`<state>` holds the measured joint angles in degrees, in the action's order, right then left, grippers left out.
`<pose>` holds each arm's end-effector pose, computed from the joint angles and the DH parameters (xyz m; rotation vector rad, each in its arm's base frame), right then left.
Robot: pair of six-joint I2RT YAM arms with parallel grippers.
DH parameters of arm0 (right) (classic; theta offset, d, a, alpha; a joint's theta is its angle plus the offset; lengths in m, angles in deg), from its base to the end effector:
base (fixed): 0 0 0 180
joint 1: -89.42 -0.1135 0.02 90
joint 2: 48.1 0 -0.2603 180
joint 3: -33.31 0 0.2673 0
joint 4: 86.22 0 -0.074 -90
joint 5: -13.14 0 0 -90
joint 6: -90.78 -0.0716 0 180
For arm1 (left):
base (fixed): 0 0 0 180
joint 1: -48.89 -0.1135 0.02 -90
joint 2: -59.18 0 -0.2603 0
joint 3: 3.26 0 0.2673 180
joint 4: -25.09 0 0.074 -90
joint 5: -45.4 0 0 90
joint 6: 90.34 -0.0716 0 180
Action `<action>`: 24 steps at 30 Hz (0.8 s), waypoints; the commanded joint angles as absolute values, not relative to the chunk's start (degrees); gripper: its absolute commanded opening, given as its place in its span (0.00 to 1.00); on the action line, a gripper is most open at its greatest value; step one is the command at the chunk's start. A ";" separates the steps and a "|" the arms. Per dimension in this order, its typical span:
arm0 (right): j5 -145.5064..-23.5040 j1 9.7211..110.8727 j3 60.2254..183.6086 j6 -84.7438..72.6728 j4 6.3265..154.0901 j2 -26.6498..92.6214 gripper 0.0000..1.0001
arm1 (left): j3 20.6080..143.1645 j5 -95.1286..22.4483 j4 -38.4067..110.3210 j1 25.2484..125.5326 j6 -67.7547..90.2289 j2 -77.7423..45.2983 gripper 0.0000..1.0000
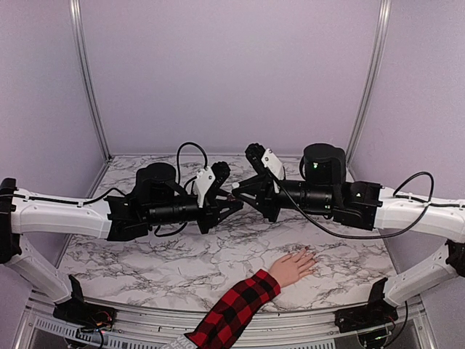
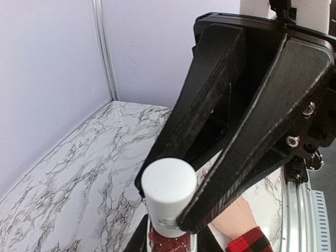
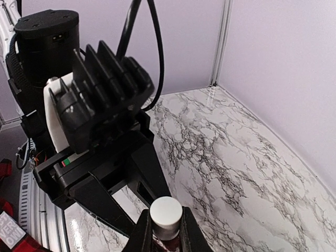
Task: Paint the nails
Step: Screw the nail polish bottle cap onto the nail polish bottle.
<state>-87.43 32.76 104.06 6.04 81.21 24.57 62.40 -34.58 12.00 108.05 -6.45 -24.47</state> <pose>0.1811 0.2991 0.3169 -1.0880 1.5505 0.7920 0.1889 -0.3407 0.2773 1.0439 1.3736 -0.8399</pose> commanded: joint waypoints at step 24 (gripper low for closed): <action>-83.14 33.59 94.64 2.67 92.17 20.29 0.57 | 61.72 -30.19 2.61 107.26 -2.01 -27.93 0.00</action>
